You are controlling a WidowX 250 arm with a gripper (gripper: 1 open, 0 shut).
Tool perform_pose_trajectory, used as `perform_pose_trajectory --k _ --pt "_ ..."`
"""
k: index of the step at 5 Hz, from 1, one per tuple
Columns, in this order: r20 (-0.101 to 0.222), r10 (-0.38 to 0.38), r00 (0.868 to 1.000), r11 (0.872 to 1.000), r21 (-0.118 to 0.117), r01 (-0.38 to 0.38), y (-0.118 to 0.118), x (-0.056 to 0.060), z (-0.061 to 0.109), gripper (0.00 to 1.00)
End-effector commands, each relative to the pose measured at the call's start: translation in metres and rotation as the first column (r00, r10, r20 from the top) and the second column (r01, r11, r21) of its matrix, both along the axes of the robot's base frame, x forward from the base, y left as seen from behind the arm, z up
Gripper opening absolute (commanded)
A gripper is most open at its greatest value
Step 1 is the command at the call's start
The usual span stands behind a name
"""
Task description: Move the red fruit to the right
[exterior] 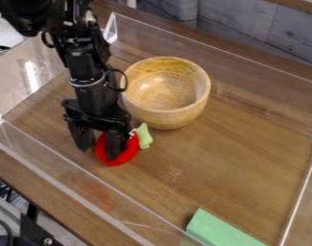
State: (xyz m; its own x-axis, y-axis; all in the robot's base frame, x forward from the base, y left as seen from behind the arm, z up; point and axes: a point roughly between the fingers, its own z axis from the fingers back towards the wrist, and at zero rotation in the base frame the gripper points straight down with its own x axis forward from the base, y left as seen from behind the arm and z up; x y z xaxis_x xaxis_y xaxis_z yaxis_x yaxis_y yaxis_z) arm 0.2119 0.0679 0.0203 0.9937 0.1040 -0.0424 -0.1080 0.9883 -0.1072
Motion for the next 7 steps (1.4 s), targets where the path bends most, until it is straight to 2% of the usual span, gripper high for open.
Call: perform_pose_trajectory --k 1,2,3,4,5,6,7 --pt "0.030 -0.036 0.999 0.999 0.014 0.036 0.003 0.003 0.016 0.00" --pt "0.033 -0.088 0.996 0.996 0.013 0.088 -0.003 -0.002 0.028 0.00" --pt "0.070 -0.154 0.986 0.988 0.016 0.153 -0.014 0.001 0.062 0.00" --pt "0.115 -0.172 0.978 0.985 0.025 0.171 -0.030 0.019 0.091 0.00" --pt "0.145 -0.216 0.966 0.976 0.024 0.215 -0.060 0.047 0.110 0.00" --pt "0.157 -0.214 0.964 0.977 0.024 0.213 -0.097 0.074 0.112 0.00" --pt "0.159 -0.195 0.968 0.981 0.032 0.192 -0.125 0.091 0.107 0.00"
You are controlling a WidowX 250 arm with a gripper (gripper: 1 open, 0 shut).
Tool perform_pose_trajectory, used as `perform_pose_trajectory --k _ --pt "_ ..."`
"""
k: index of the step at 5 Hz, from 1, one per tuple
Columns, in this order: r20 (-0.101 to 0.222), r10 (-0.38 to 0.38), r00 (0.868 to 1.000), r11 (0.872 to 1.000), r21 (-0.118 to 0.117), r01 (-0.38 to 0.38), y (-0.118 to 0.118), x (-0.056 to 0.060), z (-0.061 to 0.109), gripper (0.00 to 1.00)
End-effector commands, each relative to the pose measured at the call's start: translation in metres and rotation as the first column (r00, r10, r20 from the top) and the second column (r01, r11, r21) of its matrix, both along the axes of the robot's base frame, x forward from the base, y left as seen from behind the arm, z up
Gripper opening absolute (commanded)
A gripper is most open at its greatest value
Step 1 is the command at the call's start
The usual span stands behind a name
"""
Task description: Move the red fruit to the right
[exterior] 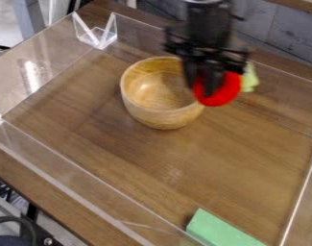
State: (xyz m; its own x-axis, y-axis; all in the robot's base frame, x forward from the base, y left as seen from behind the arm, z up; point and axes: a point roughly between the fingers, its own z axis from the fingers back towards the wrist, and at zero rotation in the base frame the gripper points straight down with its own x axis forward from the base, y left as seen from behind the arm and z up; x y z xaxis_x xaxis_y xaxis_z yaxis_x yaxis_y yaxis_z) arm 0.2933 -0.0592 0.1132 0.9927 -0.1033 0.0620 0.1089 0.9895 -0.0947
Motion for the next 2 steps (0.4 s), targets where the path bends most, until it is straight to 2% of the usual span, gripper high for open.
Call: perform_pose_trajectory --k 1,2 --pt "0.047 0.017 0.999 1.000 0.005 -0.017 -0.0069 0.0185 0.0119 0.00" --pt "0.031 0.041 0.999 0.999 0.012 -0.042 -0.0048 0.0235 0.0090 0.00"
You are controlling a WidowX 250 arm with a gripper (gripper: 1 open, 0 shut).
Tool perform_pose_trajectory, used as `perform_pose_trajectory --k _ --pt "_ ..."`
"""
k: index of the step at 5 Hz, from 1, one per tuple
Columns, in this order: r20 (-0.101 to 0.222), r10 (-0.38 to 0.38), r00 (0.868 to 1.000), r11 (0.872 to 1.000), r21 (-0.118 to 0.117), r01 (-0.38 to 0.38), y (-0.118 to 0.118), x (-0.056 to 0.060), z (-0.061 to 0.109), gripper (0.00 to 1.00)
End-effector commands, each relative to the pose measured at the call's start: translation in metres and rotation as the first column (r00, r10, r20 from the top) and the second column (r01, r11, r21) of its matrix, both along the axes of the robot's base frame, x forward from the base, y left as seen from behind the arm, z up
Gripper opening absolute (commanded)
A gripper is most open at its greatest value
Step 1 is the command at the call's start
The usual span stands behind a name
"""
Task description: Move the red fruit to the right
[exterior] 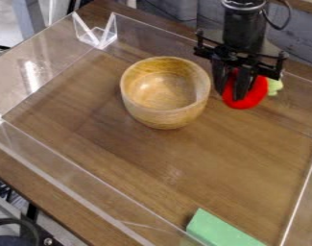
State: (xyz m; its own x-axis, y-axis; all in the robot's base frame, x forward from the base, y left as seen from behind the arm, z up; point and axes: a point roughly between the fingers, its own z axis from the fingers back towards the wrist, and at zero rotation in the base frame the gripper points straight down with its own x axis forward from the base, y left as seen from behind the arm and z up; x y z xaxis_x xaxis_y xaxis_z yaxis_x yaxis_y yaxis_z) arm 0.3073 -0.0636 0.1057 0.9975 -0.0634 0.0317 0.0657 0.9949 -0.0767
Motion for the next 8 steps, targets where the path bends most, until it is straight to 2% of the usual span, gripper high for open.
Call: perform_pose_trajectory --k 1,2,4,6,7,8 --pt "0.048 0.011 0.999 1.000 0.001 -0.011 0.008 0.010 0.009 0.00" --pt "0.036 0.023 0.999 1.000 0.006 -0.023 0.020 0.008 0.003 0.00" --pt "0.015 -0.064 0.998 0.998 0.009 0.064 0.014 -0.002 0.000 0.00" --pt "0.006 -0.203 0.979 0.979 0.011 0.203 -0.002 0.005 -0.018 0.00" --pt "0.001 -0.246 0.969 0.969 0.017 0.246 0.006 0.002 -0.025 0.00" --pt "0.004 -0.177 0.984 0.984 0.019 0.177 0.008 -0.004 -0.022 0.00"
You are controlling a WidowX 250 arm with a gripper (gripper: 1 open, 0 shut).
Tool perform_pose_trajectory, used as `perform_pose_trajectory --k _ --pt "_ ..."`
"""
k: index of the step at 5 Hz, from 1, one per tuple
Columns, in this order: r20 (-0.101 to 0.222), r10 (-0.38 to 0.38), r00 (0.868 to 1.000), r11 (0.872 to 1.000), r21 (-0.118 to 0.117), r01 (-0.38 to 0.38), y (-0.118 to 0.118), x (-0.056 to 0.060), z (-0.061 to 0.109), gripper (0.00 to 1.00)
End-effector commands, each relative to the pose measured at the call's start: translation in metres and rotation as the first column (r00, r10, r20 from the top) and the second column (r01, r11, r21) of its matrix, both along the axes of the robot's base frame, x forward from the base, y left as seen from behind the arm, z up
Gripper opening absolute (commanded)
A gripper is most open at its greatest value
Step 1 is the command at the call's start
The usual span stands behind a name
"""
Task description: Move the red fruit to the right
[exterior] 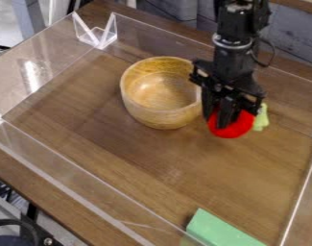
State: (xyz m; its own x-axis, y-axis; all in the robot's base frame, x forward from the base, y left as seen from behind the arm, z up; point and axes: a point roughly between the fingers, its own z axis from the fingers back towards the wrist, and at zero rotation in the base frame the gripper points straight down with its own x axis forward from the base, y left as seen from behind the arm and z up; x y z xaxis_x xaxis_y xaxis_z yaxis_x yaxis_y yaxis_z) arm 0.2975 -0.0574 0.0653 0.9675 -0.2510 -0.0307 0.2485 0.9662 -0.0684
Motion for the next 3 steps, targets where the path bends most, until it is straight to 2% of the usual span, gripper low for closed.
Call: perform_pose_trajectory --k 1,3 --pt "0.073 0.077 0.994 0.997 -0.006 -0.077 0.002 0.001 0.023 0.00" --pt "0.090 0.093 0.992 0.996 -0.007 -0.093 0.034 -0.014 0.033 0.00"
